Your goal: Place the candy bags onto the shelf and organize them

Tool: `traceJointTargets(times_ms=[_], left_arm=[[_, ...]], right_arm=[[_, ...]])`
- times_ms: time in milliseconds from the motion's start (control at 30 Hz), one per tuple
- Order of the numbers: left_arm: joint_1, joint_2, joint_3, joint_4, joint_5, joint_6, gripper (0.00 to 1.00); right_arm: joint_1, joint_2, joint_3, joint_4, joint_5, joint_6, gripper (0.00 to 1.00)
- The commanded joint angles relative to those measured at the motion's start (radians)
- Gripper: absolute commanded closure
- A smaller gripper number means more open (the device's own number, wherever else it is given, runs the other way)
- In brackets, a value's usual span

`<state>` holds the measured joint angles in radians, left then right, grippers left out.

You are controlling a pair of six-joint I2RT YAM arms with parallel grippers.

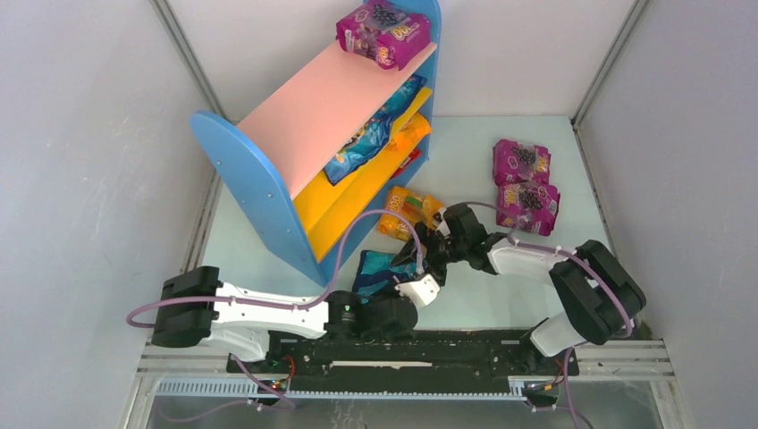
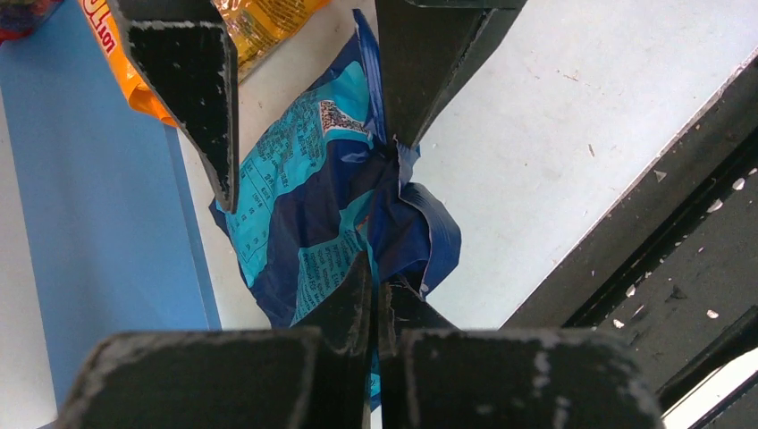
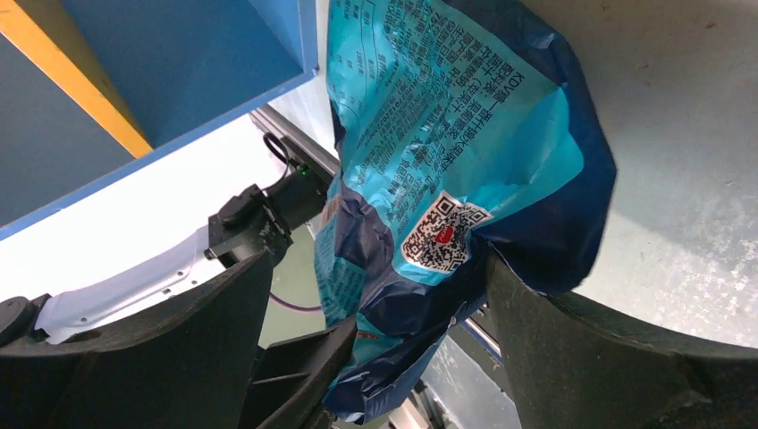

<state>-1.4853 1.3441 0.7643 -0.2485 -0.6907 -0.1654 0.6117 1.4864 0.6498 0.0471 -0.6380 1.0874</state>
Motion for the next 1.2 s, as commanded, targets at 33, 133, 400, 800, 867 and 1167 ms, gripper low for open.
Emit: traceJointTargets(times_ms=[33,133,400,800,867,1167], left_arm=[[0.000,-0.034,0.014,0.122,-0.060,0.024,1.00],[0.000,-0.037,0.014,0.124,-0.064,0.024,1.00],[-0.001,-0.045,0.029,0.127,-0.055,0.032,1.00],[-0.004,-0.033,0.032,0.130,0.047,0.042,1.00],[-0.008,-0.032,0.030,0.136,0.059,0.049,1.00],[-0.009,-0.012,0.033,0.132,0.077,0.049,1.00]], right_arm=[[-0.003,-0.022,0.006,-0.027,-0.041,-0.050,0.01],[-0.050,-0.155,0.005,-0.192,0.041,-0.127,0.00],[-0.104,-0.250,-0.124,-0.164,-0.029,-0.099,0.00],[0.006,0.114,-0.157,0.504,-0.094,0.202,0.03],[0.024,0.177,-0.149,0.582,-0.103,0.250,0.04],[0.061,0.255,-0.134,0.675,-0.101,0.287,0.31]])
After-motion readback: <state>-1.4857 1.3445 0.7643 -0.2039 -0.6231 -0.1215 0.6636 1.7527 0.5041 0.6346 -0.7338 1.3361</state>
